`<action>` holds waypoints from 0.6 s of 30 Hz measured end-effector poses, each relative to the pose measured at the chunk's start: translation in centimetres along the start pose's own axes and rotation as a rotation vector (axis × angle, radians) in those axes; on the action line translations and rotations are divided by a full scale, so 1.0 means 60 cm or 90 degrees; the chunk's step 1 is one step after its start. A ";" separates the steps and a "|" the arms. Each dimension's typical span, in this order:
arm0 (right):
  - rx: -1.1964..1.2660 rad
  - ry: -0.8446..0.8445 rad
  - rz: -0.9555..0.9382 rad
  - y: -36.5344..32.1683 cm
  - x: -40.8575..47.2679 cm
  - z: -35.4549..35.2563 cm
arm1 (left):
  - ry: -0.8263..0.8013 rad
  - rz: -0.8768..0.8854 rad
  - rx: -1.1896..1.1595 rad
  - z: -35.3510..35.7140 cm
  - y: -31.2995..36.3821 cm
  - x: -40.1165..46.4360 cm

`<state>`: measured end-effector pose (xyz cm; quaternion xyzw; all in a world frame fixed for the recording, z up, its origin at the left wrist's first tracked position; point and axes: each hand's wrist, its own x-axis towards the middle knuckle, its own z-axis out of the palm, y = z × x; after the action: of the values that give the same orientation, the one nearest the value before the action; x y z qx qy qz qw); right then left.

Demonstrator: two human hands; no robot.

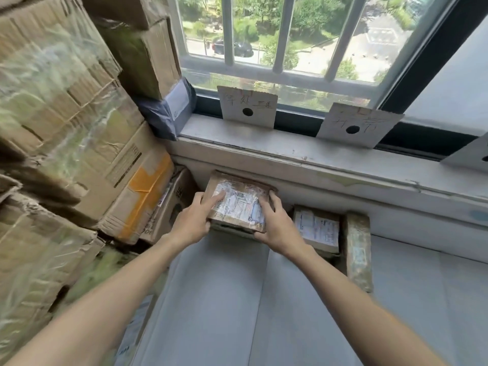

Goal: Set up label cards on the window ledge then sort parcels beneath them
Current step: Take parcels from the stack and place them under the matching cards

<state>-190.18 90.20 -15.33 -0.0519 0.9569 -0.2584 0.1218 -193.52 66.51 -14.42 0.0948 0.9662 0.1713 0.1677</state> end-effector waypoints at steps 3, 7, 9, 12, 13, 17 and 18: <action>-0.043 -0.018 0.017 -0.010 0.004 -0.006 | 0.001 -0.015 0.012 -0.007 0.008 0.000; -0.054 -0.026 0.044 -0.028 -0.010 -0.019 | 0.003 -0.046 0.010 -0.010 0.028 -0.021; -0.048 -0.021 0.054 -0.031 -0.025 -0.024 | 0.029 -0.039 -0.022 -0.002 0.033 -0.040; -0.011 -0.007 0.081 -0.031 -0.050 -0.027 | 0.092 -0.059 -0.107 0.018 0.028 -0.063; 0.016 -0.008 0.103 -0.031 -0.058 -0.027 | 0.093 -0.085 -0.148 0.027 0.023 -0.066; 0.154 -0.041 0.212 -0.027 -0.083 -0.007 | 0.048 -0.179 -0.315 0.053 -0.008 -0.057; 0.183 -0.051 0.225 -0.023 -0.086 0.003 | 0.041 -0.180 -0.330 0.056 -0.015 -0.054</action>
<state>-185.12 89.77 -13.72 0.1241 0.8991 -0.3642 0.2088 -189.45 65.89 -16.81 -0.0921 0.8988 0.3899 0.1781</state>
